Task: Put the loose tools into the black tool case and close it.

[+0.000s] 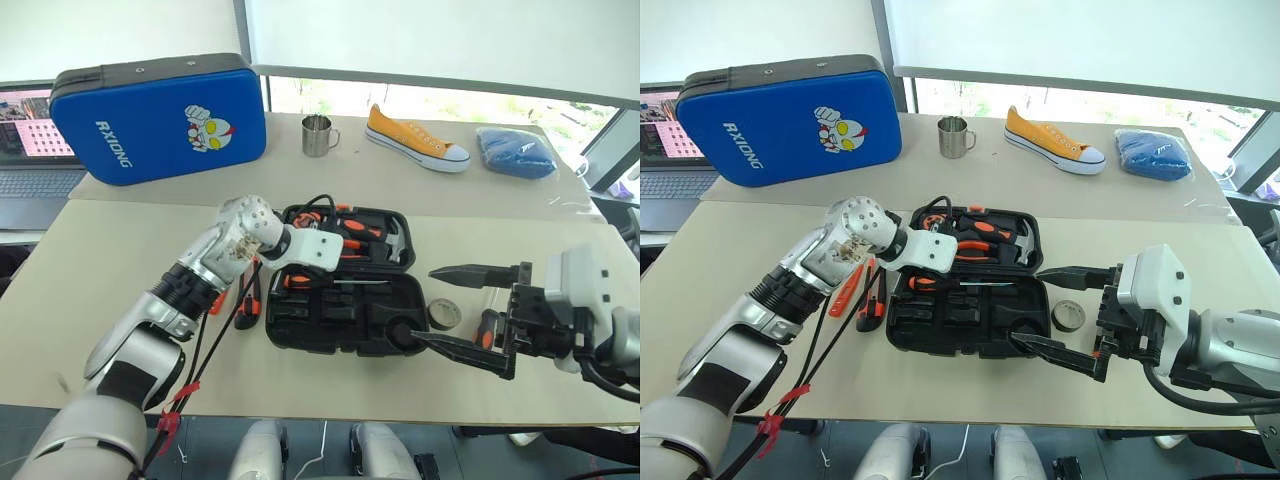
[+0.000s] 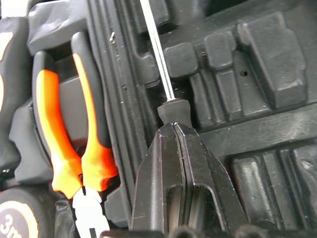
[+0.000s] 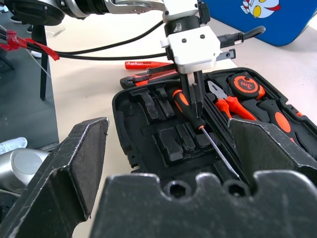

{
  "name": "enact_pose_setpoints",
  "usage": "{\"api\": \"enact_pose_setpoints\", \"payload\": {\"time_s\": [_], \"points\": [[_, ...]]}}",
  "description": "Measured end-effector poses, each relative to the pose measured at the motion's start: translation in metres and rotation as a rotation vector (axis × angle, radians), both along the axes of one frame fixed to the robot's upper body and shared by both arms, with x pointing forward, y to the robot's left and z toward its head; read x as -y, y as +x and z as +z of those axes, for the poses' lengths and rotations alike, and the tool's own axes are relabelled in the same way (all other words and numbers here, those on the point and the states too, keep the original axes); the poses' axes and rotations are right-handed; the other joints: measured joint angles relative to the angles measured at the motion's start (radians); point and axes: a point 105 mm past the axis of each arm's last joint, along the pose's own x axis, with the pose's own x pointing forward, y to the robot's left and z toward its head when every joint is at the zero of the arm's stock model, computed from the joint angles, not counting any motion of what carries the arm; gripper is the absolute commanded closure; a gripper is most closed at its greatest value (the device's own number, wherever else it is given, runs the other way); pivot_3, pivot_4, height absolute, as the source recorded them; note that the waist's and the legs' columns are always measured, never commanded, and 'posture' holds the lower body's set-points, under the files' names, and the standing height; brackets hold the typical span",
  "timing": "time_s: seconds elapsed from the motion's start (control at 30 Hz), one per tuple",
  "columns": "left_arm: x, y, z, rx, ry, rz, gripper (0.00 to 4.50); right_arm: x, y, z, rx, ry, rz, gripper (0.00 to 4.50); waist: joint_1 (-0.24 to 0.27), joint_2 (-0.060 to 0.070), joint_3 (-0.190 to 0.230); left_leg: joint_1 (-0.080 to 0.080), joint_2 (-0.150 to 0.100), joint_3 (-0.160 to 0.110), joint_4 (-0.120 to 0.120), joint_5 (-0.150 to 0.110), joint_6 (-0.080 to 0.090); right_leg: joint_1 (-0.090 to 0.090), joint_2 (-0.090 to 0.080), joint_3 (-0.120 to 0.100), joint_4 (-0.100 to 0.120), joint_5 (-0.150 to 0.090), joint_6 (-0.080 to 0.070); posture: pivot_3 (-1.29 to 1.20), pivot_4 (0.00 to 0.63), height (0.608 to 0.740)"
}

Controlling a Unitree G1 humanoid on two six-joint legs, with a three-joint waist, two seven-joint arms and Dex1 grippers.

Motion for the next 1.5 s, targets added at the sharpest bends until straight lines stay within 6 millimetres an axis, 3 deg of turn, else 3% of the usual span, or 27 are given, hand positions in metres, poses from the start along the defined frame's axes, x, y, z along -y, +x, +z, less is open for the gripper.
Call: {"api": "enact_pose_setpoints", "payload": {"time_s": [0.3, 0.4, 0.53, 0.6, 0.63, 0.73, 0.83, 0.87, 1.0, 1.27, 1.5], "points": [[0.004, 0.005, -0.001, 0.029, -0.019, -0.013, 4.44, 0.01, 0.008, -0.013, -0.016, -0.024, -0.092, 0.0, 0.006, 0.001, -0.001, 0.0, -0.001, 0.0, 0.002, 0.0, 0.0, 0.002, 0.0, 0.0, 0.0, 0.0, 0.001, 0.0, 0.15, 0.739], [0.01, 0.004, 0.011, -0.07, -0.225, 0.058, 4.44, 0.021, 0.014, -0.023, -0.024, -0.015, -0.204, 0.0, 0.006, 0.001, -0.001, -0.004, -0.001, -0.001, 0.003, 0.0, 0.0, -0.002, 0.0, 0.0, 0.001, 0.0, 0.001, 0.0, 0.15, 0.739], [0.002, -0.004, 0.063, -0.209, -0.567, 0.124, 3.52, 0.05, 0.015, -0.04, -0.053, 0.034, -0.445, 0.0, -0.001, 0.001, -0.001, -0.007, 0.0, -0.005, 0.004, 0.0, 0.0, -0.005, 0.0, 0.0, 0.003, 0.0, 0.001, 0.0, 0.15, 0.739], [-0.012, -0.017, 0.084, -0.344, -0.656, 0.132, 2.55, 0.074, 0.008, -0.052, -0.087, 0.049, -0.61, 0.0, -0.005, 0.003, -0.003, -0.006, 0.0, -0.005, 0.004, 0.0, 0.0, -0.004, 0.001, 0.0, 0.003, 0.0, 0.001, 0.0, 0.15, 0.739], [-0.017, -0.022, 0.091, -0.391, -0.678, 0.129, 2.45, 0.083, 0.003, -0.057, -0.104, 0.057, -0.674, 0.0, -0.004, 0.004, -0.003, -0.006, 0.0, -0.005, 0.004, 0.0, 0.0, -0.004, 0.001, 0.0, 0.003, 0.0, 0.002, 0.0, 0.15, 0.739], [-0.025, -0.043, 0.105, -0.456, -0.7, 0.047, 1.28, 0.102, -0.023, -0.076, -0.199, 0.063, -0.822, 0.0, -0.002, 0.006, -0.003, -0.005, 0.0, -0.005, 0.004, 0.0, 0.0, -0.002, 0.0, 0.0, 0.003, -0.001, 0.002, 0.0, 0.15, 0.739], [-0.022, -0.055, 0.108, -0.493, -0.703, -0.029, 0.22, 0.108, -0.04, -0.08, -0.223, 0.069, -0.911, 0.0, -0.002, 0.006, -0.003, -0.002, -0.001, -0.004, 0.004, 0.0, 0.0, 0.0, 0.0, 0.001, 0.002, -0.001, 0.002, 0.0, 0.15, 0.739], [-0.021, -0.059, 0.11, -0.512, -0.707, -0.052, 0.1, 0.106, -0.044, -0.082, -0.231, 0.08, -0.929, 0.0, -0.003, 0.006, -0.003, -0.001, 0.0, -0.004, 0.004, 0.0, 0.0, 0.001, 0.0, 0.001, 0.003, -0.001, 0.002, 0.0, 0.15, 0.739], [-0.016, -0.069, 0.11, -0.553, -0.695, -0.126, 0.1, 0.098, -0.045, -0.091, -0.245, 0.1, -0.974, 0.0, -0.013, 0.007, -0.003, -0.001, 0.0, -0.004, 0.003, 0.0, 0.0, 0.0, 0.001, 0.001, 0.003, -0.001, 0.001, 0.0, 0.15, 0.739], [-0.015, -0.076, 0.111, -0.56, -0.649, -0.165, 0.1, 0.088, -0.014, -0.114, -0.242, 0.102, -1.006, 0.0, -0.022, 0.009, -0.004, -0.001, -0.001, -0.004, 0.002, 0.0, 0.0, 0.0, 0.001, 0.002, 0.003, -0.002, 0.0, 0.0, 0.15, 0.739], [-0.012, -0.077, 0.11, -0.515, -0.626, -0.178, 0.1, 0.103, 0.02, -0.14, -0.278, 0.125, -1.12, 0.0, -0.023, 0.009, -0.004, -0.001, -0.001, -0.002, 0.001, 0.0, 0.0, -0.001, 0.001, 0.002, 0.003, -0.002, 0.0, 0.0, 0.15, 0.739]]}}
